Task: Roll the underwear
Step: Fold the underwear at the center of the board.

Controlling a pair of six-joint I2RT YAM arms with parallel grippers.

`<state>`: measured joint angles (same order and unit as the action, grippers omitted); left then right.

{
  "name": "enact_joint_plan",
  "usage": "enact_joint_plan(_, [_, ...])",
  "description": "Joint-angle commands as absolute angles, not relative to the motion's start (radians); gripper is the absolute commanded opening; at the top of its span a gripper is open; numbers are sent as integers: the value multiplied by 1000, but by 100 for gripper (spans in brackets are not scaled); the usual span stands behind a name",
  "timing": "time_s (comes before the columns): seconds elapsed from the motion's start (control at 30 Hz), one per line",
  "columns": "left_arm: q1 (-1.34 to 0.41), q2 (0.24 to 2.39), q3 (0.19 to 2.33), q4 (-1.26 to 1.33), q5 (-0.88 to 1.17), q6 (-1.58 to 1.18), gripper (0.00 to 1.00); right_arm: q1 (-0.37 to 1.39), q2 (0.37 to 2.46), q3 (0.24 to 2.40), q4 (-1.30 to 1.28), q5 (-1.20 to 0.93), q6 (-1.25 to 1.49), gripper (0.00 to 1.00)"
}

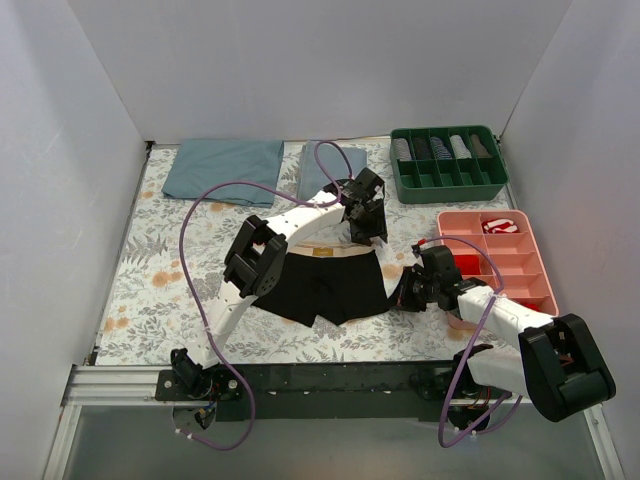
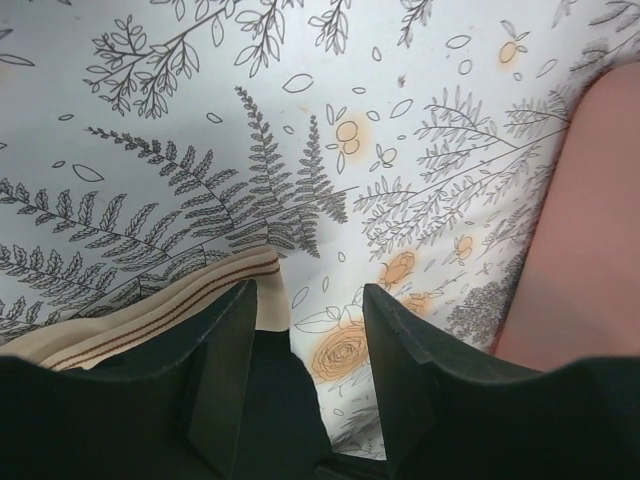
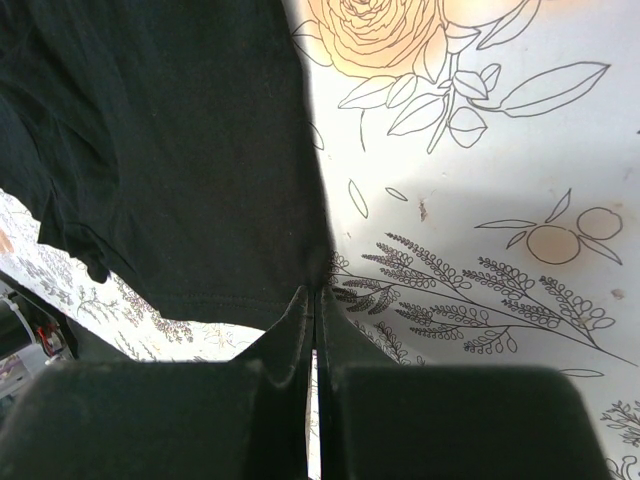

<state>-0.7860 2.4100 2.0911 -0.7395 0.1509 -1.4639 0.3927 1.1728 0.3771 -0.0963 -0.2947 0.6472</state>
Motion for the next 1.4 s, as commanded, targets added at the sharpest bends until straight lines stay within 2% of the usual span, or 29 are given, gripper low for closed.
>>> enact_joint_plan(0.0, [-795,2411,2128,-767,130,-1467,45,391,1190,348,-153,-247,614,1])
enact_joint_plan(0.3, [-804,2414,2092,-781,123,-1430,41,393,1186,357,-166,-236,603,1])
enact_joint_plan(0.4, [-804,2419,2079,-785,112,-1422,37,393,1183,360,-173,-232,592,1])
enact_joint_plan(0.63, [-807,2453,2056,-802,101,-1398,22,394,1183,362,-173,-241,580,1])
enact_joint_plan(0.77, [-808,2462,2046,-802,89,-1385,19,394,1187,362,-170,-245,578,1])
enact_joint_plan(0.83, [-808,2473,2052,-807,94,-1381,14,394,1190,362,-170,-247,577,1])
enact_joint_plan(0.9, [-808,2479,2052,-808,91,-1376,5,394,1193,362,-170,-247,575,1])
enact_joint_plan(1.0, [-808,2480,2056,-808,86,-1376,0,396,1197,362,-170,-249,575,1])
enact_joint_plan(1.23, [-808,2416,2045,-772,75,-1385,0,396,1187,365,-186,-235,571,1])
enact_joint_plan(1.37, [-808,2347,2049,-715,107,-1393,0,396,1111,362,-192,-198,587,1])
